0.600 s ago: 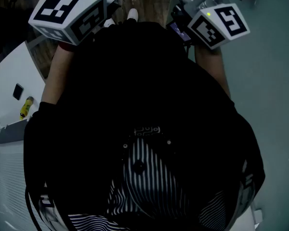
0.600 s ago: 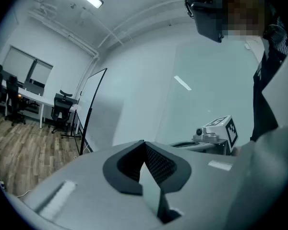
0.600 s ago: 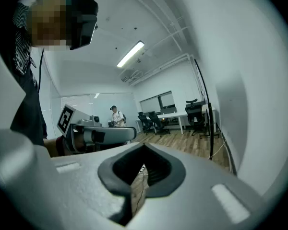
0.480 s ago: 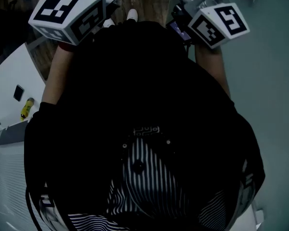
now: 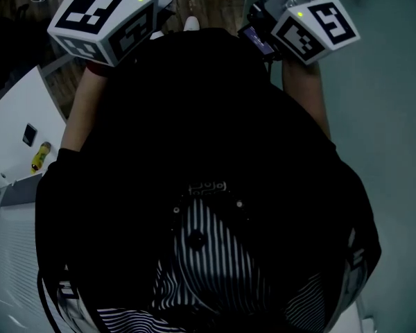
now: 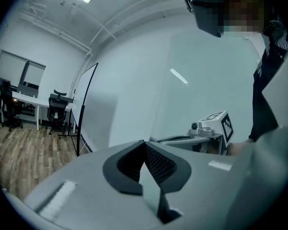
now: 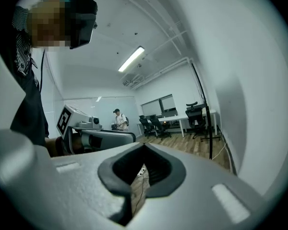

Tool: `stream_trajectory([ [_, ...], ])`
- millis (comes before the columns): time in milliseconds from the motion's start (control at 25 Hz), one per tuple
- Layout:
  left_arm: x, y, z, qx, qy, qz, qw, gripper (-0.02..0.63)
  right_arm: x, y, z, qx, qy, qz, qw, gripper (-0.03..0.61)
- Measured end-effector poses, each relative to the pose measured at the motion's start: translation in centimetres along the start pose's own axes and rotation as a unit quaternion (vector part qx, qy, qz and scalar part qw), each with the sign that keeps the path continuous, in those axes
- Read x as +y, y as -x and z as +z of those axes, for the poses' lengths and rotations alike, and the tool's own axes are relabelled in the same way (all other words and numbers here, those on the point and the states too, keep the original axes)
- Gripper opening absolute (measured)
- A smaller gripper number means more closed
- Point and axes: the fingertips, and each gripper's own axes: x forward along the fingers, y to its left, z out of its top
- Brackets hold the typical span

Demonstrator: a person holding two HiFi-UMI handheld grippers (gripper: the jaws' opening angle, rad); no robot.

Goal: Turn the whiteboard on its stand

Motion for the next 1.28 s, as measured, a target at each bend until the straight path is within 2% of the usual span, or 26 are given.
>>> stream_trajectory([
  [200, 0.6, 0.9, 2.8, 0.016, -0.010, 0.031, 0.9993, 0.000, 1.0, -0.6, 2.8, 0.010, 0.001, 0.018, 1.000, 0.000],
  [320, 0.1, 1.5, 4.8, 0.004, 0.001, 0.037, 0.9993, 0.000, 1.8, -0.3, 4.2, 0.018, 0.001, 0.023, 1.000, 0.000],
  [520, 0.6, 0.2, 4.7, 0.030, 0.001, 0.034, 0.9990, 0.001, 0.2, -1.8, 4.2, 0.027, -0.028, 0.050, 0.998, 0.000],
  [680, 1.3, 1.8, 5.3, 0.051, 0.026, 0.047, 0.9973, 0.000, 1.2, -2.2, 6.1, 0.032, -0.041, 0.046, 0.998, 0.000],
  [840, 1.9, 2.8, 5.8, 0.017, 0.039, 0.076, 0.9962, 0.000, 1.6, -1.4, 5.2, 0.024, -0.050, 0.041, 0.998, 0.000],
  [960, 0.8, 2.3, 6.3, 0.006, 0.025, 0.062, 0.9977, 0.002, 1.4, -0.7, 5.0, 0.025, -0.048, 0.033, 0.998, 0.000],
  [1200, -0.4, 2.1, 5.5, 0.024, 0.029, 0.020, 0.9991, 0.002, 2.3, 0.6, 5.9, 0.009, -0.054, 0.003, 0.998, 0.000],
  [1280, -0.6, 2.0, 6.0, 0.022, 0.018, 0.013, 0.9995, 0.002, 2.2, 0.9, 6.3, 0.005, -0.052, 0.000, 0.999, 0.000],
])
